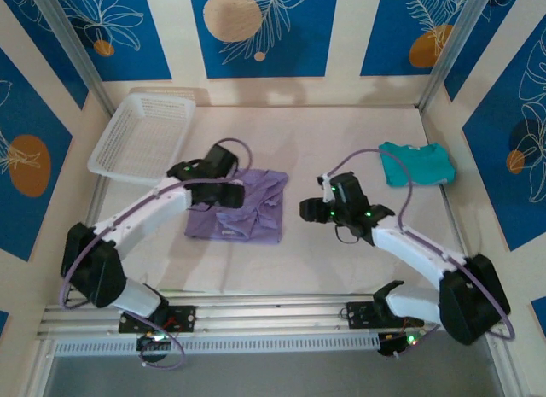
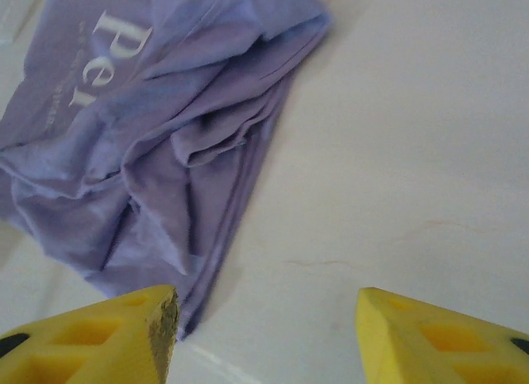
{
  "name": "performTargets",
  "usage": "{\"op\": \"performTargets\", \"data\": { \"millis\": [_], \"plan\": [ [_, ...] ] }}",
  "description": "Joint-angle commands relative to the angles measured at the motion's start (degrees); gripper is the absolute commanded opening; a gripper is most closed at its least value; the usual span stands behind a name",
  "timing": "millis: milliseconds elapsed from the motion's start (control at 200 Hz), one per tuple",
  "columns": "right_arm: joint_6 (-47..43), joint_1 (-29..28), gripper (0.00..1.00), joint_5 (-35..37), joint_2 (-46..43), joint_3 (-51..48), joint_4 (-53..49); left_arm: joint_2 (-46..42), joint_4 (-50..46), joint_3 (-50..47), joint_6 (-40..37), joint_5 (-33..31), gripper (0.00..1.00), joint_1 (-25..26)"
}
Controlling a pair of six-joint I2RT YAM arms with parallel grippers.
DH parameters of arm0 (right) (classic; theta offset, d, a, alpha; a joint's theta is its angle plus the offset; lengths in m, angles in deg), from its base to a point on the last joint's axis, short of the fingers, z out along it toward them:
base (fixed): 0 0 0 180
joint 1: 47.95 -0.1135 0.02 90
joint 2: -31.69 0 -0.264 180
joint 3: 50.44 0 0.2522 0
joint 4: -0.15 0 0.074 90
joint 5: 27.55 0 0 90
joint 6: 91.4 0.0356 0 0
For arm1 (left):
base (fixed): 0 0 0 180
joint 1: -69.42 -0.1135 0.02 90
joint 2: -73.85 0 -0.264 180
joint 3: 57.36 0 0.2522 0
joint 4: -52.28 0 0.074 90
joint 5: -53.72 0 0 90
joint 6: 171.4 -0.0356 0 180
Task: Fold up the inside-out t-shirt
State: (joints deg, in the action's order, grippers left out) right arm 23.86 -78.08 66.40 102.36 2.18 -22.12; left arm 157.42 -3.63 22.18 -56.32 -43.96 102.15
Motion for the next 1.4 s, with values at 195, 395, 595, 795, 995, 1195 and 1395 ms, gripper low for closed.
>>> {"op": "performTargets", "data": {
  "millis": [195, 395, 595, 795, 995, 1195, 1395],
  "plan": [
    [5.7, 0.0, 0.60, -6.3, 20.5, 15.3, 5.1, 4.1, 16.7, -11.7, 4.3, 18.8, 0.84, -3.0],
    [5.1, 2.3, 0.59, -4.2, 19.6, 15.2, 3.4, 6.2, 27.8, -12.2, 6.6, 27.2, 0.79, 1.0],
    [4.5, 8.4, 0.59, -3.1, 12.0, 9.8, 1.6, 9.4, 33.9, -8.1, 3.4, 32.2, 0.68, 11.8],
    [4.7, 11.9, 0.59, -3.1, 6.5, 5.3, 1.5, 5.0, 32.5, -8.9, -2.8, 35.7, 0.74, 15.2],
    [5.8, 6.1, 0.60, -8.6, 6.1, 3.5, 5.2, -7.6, 28.9, -14.0, -6.2, 28.6, 0.82, 10.0],
    [7.0, -2.7, 0.61, -10.6, 13.9, 6.0, 5.5, -11.2, 26.3, -18.1, 2.1, 26.0, 0.84, -4.5],
    [9.5, -4.7, 0.50, -10.8, 18.7, 4.7, 8.2, -9.5, 26.3, -19.3, 3.6, 25.8, 0.84, -8.3]
  ]
}}
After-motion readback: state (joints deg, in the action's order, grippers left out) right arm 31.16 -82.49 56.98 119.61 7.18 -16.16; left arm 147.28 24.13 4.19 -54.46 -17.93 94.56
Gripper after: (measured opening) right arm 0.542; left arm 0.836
